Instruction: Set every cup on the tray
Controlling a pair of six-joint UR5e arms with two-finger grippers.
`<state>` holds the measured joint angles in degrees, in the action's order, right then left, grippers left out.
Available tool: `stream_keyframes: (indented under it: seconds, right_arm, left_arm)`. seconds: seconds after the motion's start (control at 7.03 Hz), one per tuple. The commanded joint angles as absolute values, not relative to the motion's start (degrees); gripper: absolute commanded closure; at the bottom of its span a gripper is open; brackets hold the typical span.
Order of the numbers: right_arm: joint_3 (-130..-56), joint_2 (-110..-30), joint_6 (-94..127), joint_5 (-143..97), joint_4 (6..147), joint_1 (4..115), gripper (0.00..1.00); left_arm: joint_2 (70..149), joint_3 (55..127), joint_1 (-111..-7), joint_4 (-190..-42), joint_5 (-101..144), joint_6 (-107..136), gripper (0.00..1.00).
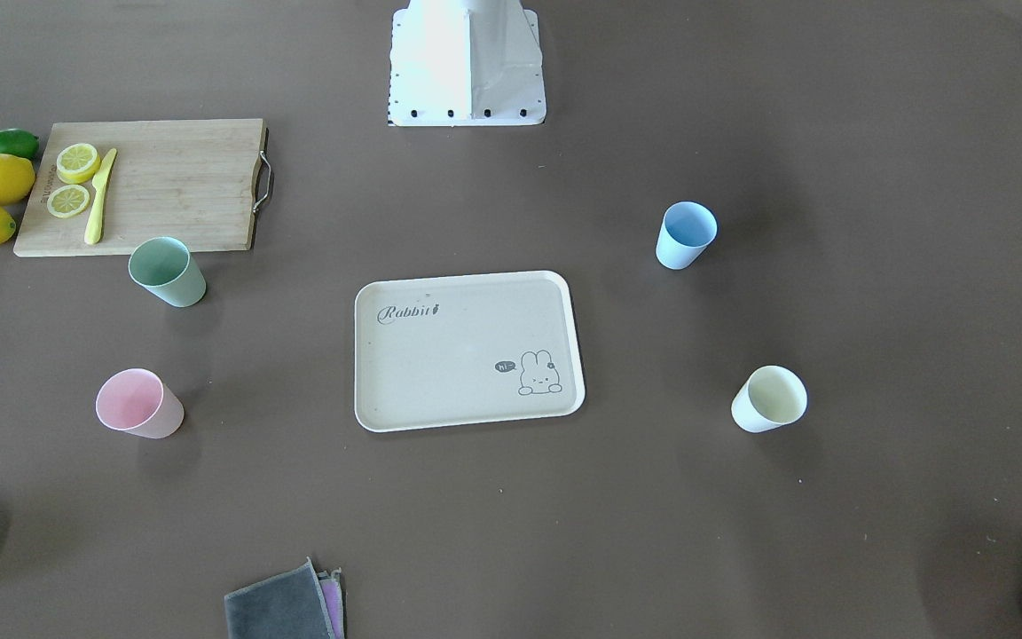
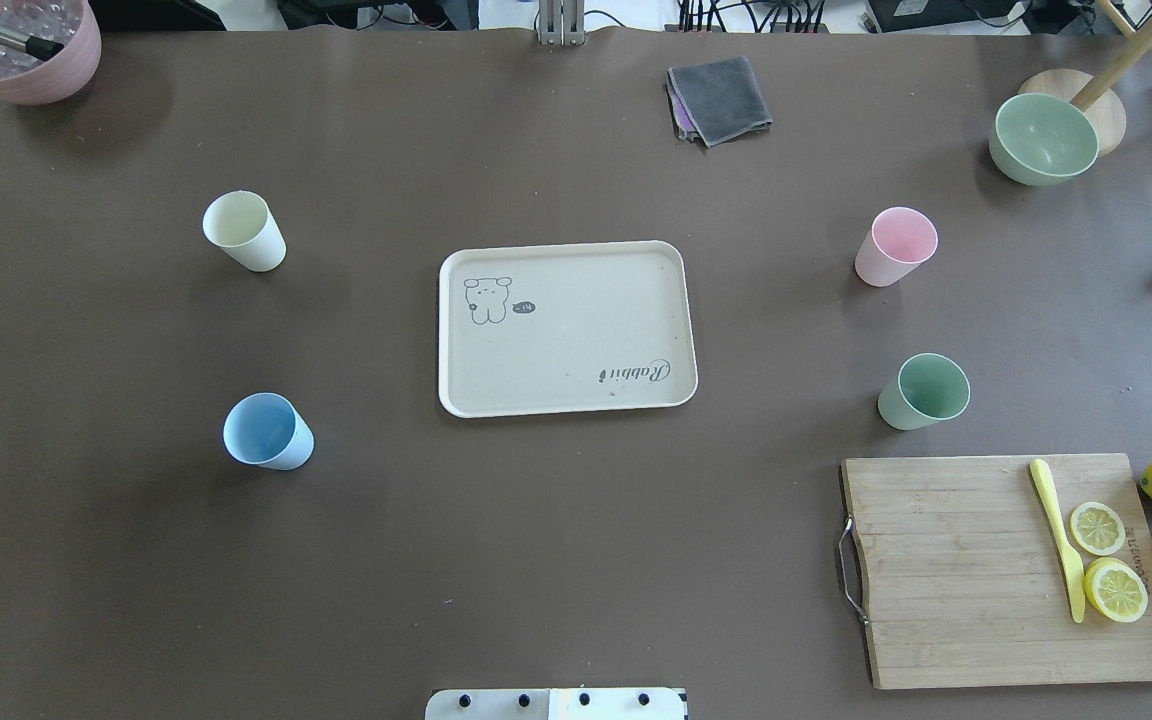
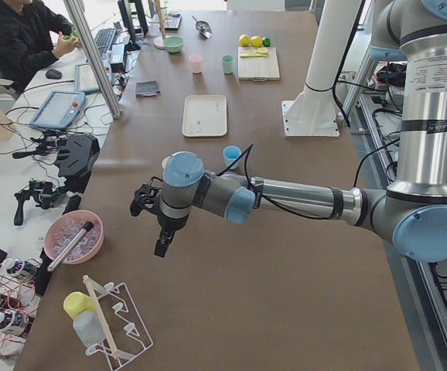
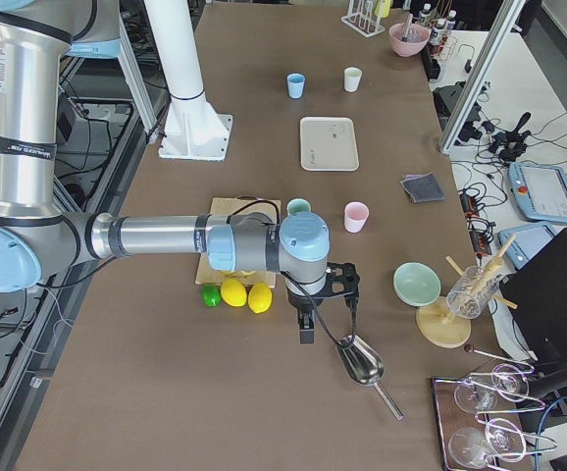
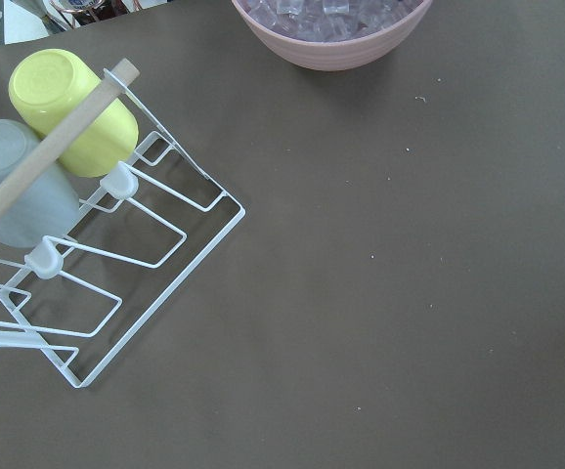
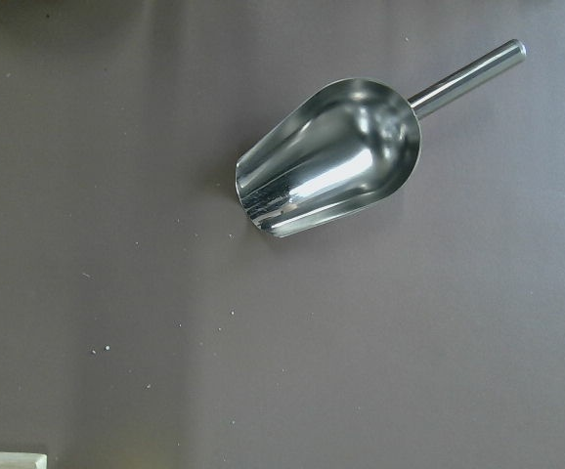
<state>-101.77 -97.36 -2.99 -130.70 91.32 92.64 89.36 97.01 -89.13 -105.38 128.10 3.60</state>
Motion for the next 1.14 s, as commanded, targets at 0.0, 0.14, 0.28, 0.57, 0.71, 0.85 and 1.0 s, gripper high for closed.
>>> stream_keyframes:
  seconds: [0.0,0.14,0.28,0.57,0.71,0.85,1.0]
  right_arm:
    - [-101.8,-97.3,-3.0,-130.7,91.3,92.6,0.0]
    - [-102.0,-97.4,-3.1,-130.7,91.3,92.7,0.0]
    - [-102.0,-97.4,-3.1,-130.7,91.3,92.6,0.0]
    - [-101.9,-97.4,-3.1,-130.7,91.3,92.6,0.0]
    - [-101.9,-97.4,-3.0,-130.8,91.3,92.6,0.0]
    - [-101.9,-97.3,-3.0,-130.9,91.3,92.6,0.0]
    - [-101.9,-97.3,-3.0,-130.8,91.3,92.6,0.0]
  left_arm:
    - [89.3,96.9,-89.2,-105.4,128.0,3.6,0.02]
    - [88.9,96.8,-89.1,-105.4,127.9,3.6,0.02]
    - [88.8,96.8,-89.1,-105.4,127.9,3.6,0.02]
    - [88.7,96.8,-89.1,-105.5,127.9,3.6,0.02]
    - [88.7,96.9,-89.1,-105.6,127.9,3.6,0.02]
    - [88.8,96.8,-89.1,-105.5,127.8,3.6,0.02]
    - [88.7,96.7,-89.1,-105.6,127.8,3.6,0.02]
